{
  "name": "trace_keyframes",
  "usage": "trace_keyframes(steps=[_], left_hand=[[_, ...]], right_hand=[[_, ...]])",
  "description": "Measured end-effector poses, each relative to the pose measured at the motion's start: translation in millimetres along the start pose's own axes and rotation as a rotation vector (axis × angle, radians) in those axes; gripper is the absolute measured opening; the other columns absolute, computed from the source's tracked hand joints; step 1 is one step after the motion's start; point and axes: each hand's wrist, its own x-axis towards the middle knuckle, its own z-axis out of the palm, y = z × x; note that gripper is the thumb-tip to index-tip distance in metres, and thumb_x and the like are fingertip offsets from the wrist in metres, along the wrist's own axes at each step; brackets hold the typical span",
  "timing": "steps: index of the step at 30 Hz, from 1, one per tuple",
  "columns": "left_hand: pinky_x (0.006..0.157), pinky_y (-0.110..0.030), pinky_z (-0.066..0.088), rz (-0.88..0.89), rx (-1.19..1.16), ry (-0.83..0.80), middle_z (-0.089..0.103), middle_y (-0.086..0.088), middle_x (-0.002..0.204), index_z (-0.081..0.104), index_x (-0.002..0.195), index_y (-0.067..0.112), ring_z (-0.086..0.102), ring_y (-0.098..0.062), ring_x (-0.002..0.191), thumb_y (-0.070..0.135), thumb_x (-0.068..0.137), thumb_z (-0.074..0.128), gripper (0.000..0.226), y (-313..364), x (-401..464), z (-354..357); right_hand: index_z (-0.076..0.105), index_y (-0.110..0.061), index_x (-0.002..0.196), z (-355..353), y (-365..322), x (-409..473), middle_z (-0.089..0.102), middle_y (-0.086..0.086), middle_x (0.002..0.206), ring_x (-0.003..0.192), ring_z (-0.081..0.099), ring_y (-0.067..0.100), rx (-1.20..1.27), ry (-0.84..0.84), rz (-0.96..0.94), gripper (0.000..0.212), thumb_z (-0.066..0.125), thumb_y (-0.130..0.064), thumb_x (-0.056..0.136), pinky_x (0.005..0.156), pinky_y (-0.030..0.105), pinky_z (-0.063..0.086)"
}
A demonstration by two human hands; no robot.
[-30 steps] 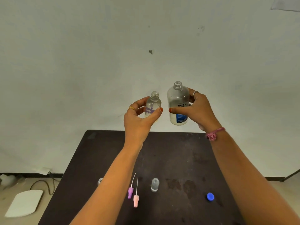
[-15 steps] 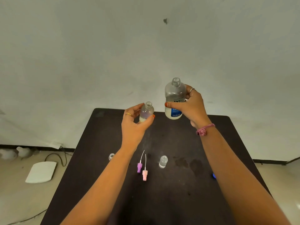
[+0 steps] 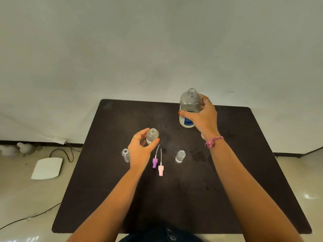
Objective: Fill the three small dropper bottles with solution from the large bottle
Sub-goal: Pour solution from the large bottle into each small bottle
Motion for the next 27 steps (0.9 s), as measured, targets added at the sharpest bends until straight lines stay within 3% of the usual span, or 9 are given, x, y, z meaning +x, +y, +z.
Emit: trace_keyframes(steps=[5, 11, 16, 21, 24, 27], left_hand=[[0.070, -0.011, 0.045, -0.067, 0.104, -0.008, 0.064, 0.011, 0.105, 0.059, 0.122, 0.023, 0.057, -0.003, 0.082, 0.018, 0.077, 0.078, 0.050, -27, -5, 0], [0.064, -0.009, 0.043, -0.188, 0.140, -0.042, 0.058, 0.019, 0.092, 0.053, 0.130, 0.020, 0.057, -0.003, 0.072, 0.015, 0.081, 0.074, 0.053, -55, -12, -1], [0.077, -0.016, 0.046, -0.232, 0.175, -0.064, 0.060, 0.014, 0.095, 0.053, 0.129, 0.017, 0.059, -0.004, 0.073, 0.012, 0.081, 0.073, 0.052, -70, -11, -2], [0.073, -0.012, 0.042, -0.261, 0.199, -0.085, 0.058, 0.013, 0.101, 0.053, 0.130, 0.016, 0.058, -0.002, 0.073, 0.012, 0.082, 0.073, 0.053, -80, -11, -1], [0.076, -0.016, 0.046, -0.265, 0.203, -0.089, 0.062, 0.008, 0.108, 0.053, 0.130, 0.017, 0.059, -0.005, 0.072, 0.013, 0.081, 0.073, 0.053, -87, -11, -2], [0.078, -0.020, 0.048, -0.264, 0.206, -0.098, 0.059, 0.015, 0.100, 0.053, 0.129, 0.018, 0.059, -0.006, 0.072, 0.014, 0.081, 0.073, 0.053, -90, -10, -2]], right_hand=[[0.051, -0.026, 0.122, 5, 14, -11, 0.059, -0.005, 0.116, 0.105, 0.058, 0.013, -0.021, 0.022, 0.016, 0.072, 0.089, -0.022, 0.061, 0.088, 0.021, 0.051], [0.050, -0.023, 0.126, 10, 31, -23, 0.058, -0.004, 0.119, 0.107, 0.058, 0.014, -0.053, 0.030, 0.050, 0.075, 0.088, -0.024, 0.062, 0.090, 0.022, 0.051], [0.048, -0.023, 0.128, 9, 37, -29, 0.057, -0.004, 0.121, 0.109, 0.056, 0.013, -0.076, 0.040, 0.056, 0.074, 0.087, -0.023, 0.064, 0.095, 0.026, 0.050], [0.048, -0.023, 0.128, 10, 41, -32, 0.057, -0.003, 0.122, 0.109, 0.055, 0.013, -0.109, 0.047, 0.056, 0.073, 0.087, -0.024, 0.065, 0.097, 0.030, 0.049], [0.047, -0.022, 0.129, 12, 42, -33, 0.057, -0.002, 0.123, 0.110, 0.055, 0.013, -0.118, 0.043, 0.052, 0.073, 0.086, -0.024, 0.066, 0.099, 0.030, 0.048], [0.047, -0.022, 0.129, 13, 42, -33, 0.057, -0.003, 0.124, 0.110, 0.055, 0.012, -0.125, 0.048, 0.047, 0.073, 0.086, -0.025, 0.067, 0.099, 0.028, 0.048]])
